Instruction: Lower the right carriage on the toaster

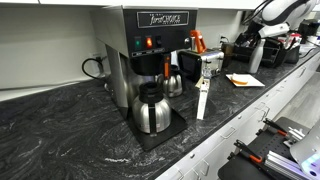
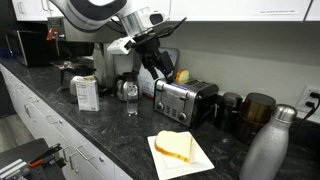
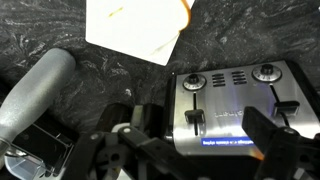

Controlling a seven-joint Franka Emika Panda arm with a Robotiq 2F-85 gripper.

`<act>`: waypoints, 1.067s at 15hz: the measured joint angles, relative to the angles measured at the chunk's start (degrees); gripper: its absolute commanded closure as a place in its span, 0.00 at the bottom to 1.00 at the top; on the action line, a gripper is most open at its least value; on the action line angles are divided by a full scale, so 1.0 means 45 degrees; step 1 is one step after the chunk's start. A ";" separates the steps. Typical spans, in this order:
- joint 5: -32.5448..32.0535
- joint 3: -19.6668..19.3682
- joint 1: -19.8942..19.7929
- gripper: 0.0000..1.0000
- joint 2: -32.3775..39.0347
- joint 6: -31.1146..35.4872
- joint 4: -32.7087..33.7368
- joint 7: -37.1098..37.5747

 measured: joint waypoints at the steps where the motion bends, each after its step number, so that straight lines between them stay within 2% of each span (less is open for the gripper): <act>1: 0.0156 -0.0041 0.0006 0.00 0.0292 0.0351 0.0179 -0.0017; 5: 0.1528 -0.0289 0.0421 0.00 0.1938 0.1444 0.1039 -0.0626; 8: 0.2794 -0.0595 0.0910 0.01 0.3060 0.1733 0.1753 -0.1687; 10: 0.3712 -0.0773 0.1157 0.06 0.3543 0.1733 0.2161 -0.2659; 12: 0.4680 -0.0906 0.1352 0.24 0.3872 0.1730 0.2568 -0.3629; 13: 0.5147 -0.0959 0.1433 0.39 0.4002 0.1682 0.2761 -0.4126; 16: 0.6055 -0.1030 0.1503 0.60 0.4213 0.1272 0.3003 -0.5456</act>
